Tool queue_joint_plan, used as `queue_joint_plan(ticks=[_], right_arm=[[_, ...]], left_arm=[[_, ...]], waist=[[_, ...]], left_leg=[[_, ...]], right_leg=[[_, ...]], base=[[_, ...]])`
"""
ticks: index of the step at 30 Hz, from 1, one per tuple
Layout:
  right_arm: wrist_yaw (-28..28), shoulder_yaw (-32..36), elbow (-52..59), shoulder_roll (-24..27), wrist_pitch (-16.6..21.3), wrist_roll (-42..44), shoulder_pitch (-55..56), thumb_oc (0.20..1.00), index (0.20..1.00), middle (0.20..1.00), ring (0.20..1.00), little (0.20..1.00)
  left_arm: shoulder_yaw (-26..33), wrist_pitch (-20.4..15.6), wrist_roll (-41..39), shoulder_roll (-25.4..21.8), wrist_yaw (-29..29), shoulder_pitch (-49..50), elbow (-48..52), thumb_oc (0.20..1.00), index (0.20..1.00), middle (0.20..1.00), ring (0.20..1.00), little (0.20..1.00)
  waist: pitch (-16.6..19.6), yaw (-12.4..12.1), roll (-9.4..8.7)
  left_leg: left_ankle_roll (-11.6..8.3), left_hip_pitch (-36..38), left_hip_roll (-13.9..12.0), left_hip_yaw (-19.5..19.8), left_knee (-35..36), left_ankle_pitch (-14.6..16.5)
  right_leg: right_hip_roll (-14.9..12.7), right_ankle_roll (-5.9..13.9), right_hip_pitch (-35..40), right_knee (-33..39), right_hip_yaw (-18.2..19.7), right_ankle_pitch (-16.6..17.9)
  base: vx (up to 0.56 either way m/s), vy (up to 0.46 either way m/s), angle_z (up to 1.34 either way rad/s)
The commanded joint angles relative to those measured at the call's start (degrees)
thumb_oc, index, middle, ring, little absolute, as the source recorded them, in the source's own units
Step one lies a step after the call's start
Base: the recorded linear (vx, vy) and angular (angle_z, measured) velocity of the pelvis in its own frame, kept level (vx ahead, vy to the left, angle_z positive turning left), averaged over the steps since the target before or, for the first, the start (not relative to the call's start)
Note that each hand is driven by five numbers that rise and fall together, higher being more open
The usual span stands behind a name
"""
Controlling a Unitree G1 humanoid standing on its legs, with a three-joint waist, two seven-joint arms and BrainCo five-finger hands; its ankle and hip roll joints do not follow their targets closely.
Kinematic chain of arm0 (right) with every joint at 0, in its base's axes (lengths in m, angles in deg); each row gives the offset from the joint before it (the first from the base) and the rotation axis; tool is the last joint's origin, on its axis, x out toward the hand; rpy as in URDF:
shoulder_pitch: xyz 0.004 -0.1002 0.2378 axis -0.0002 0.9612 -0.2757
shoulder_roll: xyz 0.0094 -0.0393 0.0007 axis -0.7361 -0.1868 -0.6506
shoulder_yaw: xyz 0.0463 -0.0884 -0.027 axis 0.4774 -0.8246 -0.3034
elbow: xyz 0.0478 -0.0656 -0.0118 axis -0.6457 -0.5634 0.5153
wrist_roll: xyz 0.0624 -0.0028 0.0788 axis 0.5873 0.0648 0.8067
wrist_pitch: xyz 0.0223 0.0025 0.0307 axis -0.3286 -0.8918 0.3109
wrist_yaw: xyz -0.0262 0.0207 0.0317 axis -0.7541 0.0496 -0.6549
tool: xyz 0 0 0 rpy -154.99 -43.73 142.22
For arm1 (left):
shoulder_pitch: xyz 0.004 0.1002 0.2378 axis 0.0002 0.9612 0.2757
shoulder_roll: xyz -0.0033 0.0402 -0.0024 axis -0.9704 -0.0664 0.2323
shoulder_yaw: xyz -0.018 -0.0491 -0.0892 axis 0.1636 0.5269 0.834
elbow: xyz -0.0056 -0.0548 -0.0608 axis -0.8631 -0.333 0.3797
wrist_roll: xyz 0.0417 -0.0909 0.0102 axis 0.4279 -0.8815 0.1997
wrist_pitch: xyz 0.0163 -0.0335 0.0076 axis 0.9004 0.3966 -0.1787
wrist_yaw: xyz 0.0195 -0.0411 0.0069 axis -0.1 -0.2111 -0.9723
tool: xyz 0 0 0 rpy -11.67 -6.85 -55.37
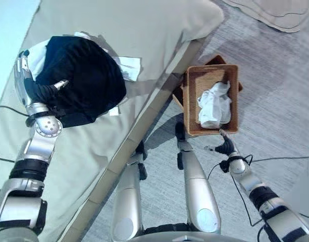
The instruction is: Pick up clothes into the bucket
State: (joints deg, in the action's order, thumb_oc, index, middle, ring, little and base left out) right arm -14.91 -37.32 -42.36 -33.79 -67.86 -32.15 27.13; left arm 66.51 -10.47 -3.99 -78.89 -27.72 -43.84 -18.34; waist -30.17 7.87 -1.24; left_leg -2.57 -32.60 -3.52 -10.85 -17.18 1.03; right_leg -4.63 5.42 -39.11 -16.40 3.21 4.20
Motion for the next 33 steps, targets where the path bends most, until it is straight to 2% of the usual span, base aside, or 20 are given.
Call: queue_joint_plan(ticks=[1,3,4,7,8,13,15,17,18,19,20,22,23,26,30,32,33], right_arm=[[0.6,-0.4,3.1,-0.4,2.5,-1.9,3.2,1.0,1.0,1.0,1.0,1.0],[0.6,0.0,5.1,-0.6,2.8,-1.2,4.3,1.0,1.0,1.0,1.0,1.0],[0.5,-0.2,6.8,-0.6,3.4,-0.2,4.7,1.0,1.0,1.0,1.0,1.0],[0.4,0.1,8.8,-0.5,3.8,0.6,5.8,1.0,1.0,1.0,1.0,1.0],[0.1,0.3,10.6,-0.6,4.4,1.9,5.7,1.0,1.0,1.0,1.0,1.0],[-0.5,0.4,13.5,-0.9,5.0,3.2,6.0,1.0,1.0,1.0,1.0,1.0],[-0.6,-0.5,13.7,-1.2,5.1,3.5,5.2,1.0,1.0,1.0,1.0,1.0],[-1.0,-0.4,15.1,-1.6,5.0,3.7,5.3,1.0,1.0,1.0,1.0,1.0],[-0.9,-0.9,15.2,-2.0,4.9,4.1,4.3,1.0,1.0,1.0,1.0,1.0],[-0.9,-0.9,15.1,-2.0,4.9,4.1,4.2,1.0,1.0,1.0,1.0,1.0],[-0.9,-1.2,15.4,-2.2,5.0,4.1,3.7,1.0,1.0,1.0,1.0,1.0],[-0.7,-1.7,16.1,-2.6,4.9,4.2,3.3,1.0,1.0,1.0,1.0,1.0],[-0.6,-2.6,16.6,-2.5,5.1,3.8,2.3,1.0,1.0,1.0,1.0,1.0],[-0.6,-2.8,17.8,-2.2,5.5,3.8,1.7,1.0,1.0,1.0,1.0,1.0],[-0.9,-1.8,21.4,-1.7,6.1,3.5,1.2,1.0,1.0,1.0,1.0,1.0],[-0.8,-1.0,22.5,-1.3,6.2,3.3,1.2,1.0,1.0,1.0,1.0,1.0],[-0.5,0.2,24.5,-0.9,6.3,3.2,1.2,1.0,1.0,1.0,1.0,1.0]], left_arm=[[1.0,1.0,4.0,-5.4,0.2,0.3,-0.9,1.0,1.0,1.0,1.0,1.0],[0.0,1.3,4.1,-5.9,0.6,-0.9,-2.1,1.0,1.0,1.0,1.0,1.0],[-2.0,1.9,4.0,-6.2,1.2,-3.1,-6.4,1.0,1.0,1.0,1.0,1.0],[-3.4,2.6,4.9,-6.9,1.9,-3.9,-6.1,1.0,1.0,1.0,1.0,1.0],[-4.6,2.9,4.6,-6.7,2.5,-5.5,-9.8,1.0,1.0,1.0,1.0,1.0],[-6.9,3.8,4.9,-6.6,3.9,-7.2,-11.6,1.0,1.0,1.0,1.0,1.0],[-7.5,4.0,4.0,-6.2,4.8,-8.3,-17.2,1.0,1.0,1.0,1.0,1.0],[-7.5,4.7,4.5,-6.4,5.7,-7.4,-13.0,1.0,1.0,1.0,1.0,1.0],[-7.1,4.8,4.0,-6.6,7.1,-7.1,-17.1,0.504,0.504,0.504,0.504,0.504],[-7.2,4.6,4.0,-6.6,7.1,-7.3,-17.4,0.241,0.241,0.241,0.241,0.241],[-7.6,4.9,4.1,-6.2,7.4,-7.9,-19.8,0.2,0.2,0.2,0.2,0.2],[-8.1,5.3,4.9,-5.6,8.1,-7.6,-17.6,0.2,0.2,0.2,0.2,0.2],[-8.4,5.3,5.3,-5.0,8.2,-8.0,-21.4,0.2,0.2,0.2,0.2,0.2],[-9.3,5.3,6.1,-4.6,8.5,-8.2,-20.6,0.2,0.2,0.2,0.2,0.2],[-7.6,4.6,8.5,-6.6,8.5,-2.6,-12.2,0.2,0.2,0.2,0.2,0.2],[-4.3,4.3,9.5,-7.2,8.4,2.9,-6.6,0.2,0.2,0.2,0.2,0.2],[-1.3,4.1,10.4,-7.5,8.4,7.1,-1.7,0.2,0.2,0.2,0.2,0.2]], waist=[[0.4,0.0,-2.64],[0.4,0.5,-3.5],[0.4,1.2,-4.69],[0.4,1.6,-5.61],[0.4,2.2,-6.58],[0.4,2.5,-7.67],[0.4,2.8,-8.83],[0.4,2.6,-9.3],[0.4,2.7,-9.97],[0.4,2.7,-10.0],[0.4,2.7,-10.42],[0.4,2.4,-10.55],[0.4,2.2,-10.74],[0.4,2.0,-10.68],[0.4,0.3,-9.28],[0.4,-0.8,-8.3],[0.4,-1.5,-7.9]], left_leg=[[1.44,-0.6,0.3,0.5,-8.1,7.3],[1.66,-1.3,-0.2,-0.2,-9.4,8.1],[1.82,-2.2,-0.7,-0.8,-10.5,8.8],[1.89,-3.8,-1.2,-0.9,-11.8,9.4],[1.93,-5.4,-1.7,-1.2,-13.0,10.0],[1.97,-8.6,-2.4,-1.0,-15.6,11.2],[2.02,-9.9,-3.1,-1.4,-17.0,11.9],[2.21,-11.3,-3.4,-1.2,-18.4,12.5],[2.28,-11.8,-3.7,-1.2,-18.7,12.8],[2.28,-11.8,-3.7,-1.2,-18.7,12.8],[2.27,-11.9,-3.8,-1.3,-18.7,12.8],[2.22,-11.8,-3.5,-0.9,-18.3,12.6],[2.16,-11.0,-3.4,-0.7,-17.5,12.4],[2.16,-10.1,-3.0,-0.5,-16.5,12.1],[2.26,-7.2,-1.8,0.2,-13.8,11.4],[2.24,-5.1,-1.1,0.5,-12.3,10.9],[2.51,-4.3,0.0,0.4,-10.4,8.1]], right_leg=[[-0.2,3.2,2.3,1.0,-0.9,-1.0],[0.2,3.3,1.8,1.1,-0.2,-0.8],[0.8,3.49,1.3,1.7,0.4,-0.4],[1.1,3.67,0.5,2.5,0.5,0.3],[1.3,3.88,-0.3,3.2,0.5,1.0],[1.9,4.11,-2.3,4.1,0.5,1.7],[2.5,4.23,-3.2,4.3,0.7,2.1],[2.7,4.3,-3.8,4.5,0.5,2.3],[3.0,4.43,-4.0,5.2,0.4,2.7],[3.0,4.43,-4.0,5.3,0.4,2.7],[3.1,4.47,-3.9,5.7,0.3,3.0],[2.9,4.62,-3.3,6.8,-0.2,3.3],[2.7,4.72,-2.6,7.1,-0.5,3.5],[2.5,4.66,-1.6,7.6,-0.7,3.6],[2.0,4.67,1.3,8.5,-1.2,3.7],[1.6,4.59,3.1,8.9,-1.4,3.6],[0.6,4.13,3.9,9.3,-1.9,4.9]], base=[[0.12,0.077,-0.46],[0.02,0.052,-0.39],[0.01,0.051,-0.23],[0.0,0.028,-0.09],[0.0,0.017,-0.09],[0.01,0.009,-0.07],[0.0,0.016,-0.05],[0.01,-0.014,-0.06],[0.0,0.0,0.0],[0.0,0.0,0.0],[0.01,-0.027,-0.05],[0.01,-0.014,-0.02],[0.0,0.0,0.0],[0.0,0.006,-0.02],[0.0,0.0,0.05],[-0.04,-0.038,0.08],[-0.08,-0.081,0.07]])
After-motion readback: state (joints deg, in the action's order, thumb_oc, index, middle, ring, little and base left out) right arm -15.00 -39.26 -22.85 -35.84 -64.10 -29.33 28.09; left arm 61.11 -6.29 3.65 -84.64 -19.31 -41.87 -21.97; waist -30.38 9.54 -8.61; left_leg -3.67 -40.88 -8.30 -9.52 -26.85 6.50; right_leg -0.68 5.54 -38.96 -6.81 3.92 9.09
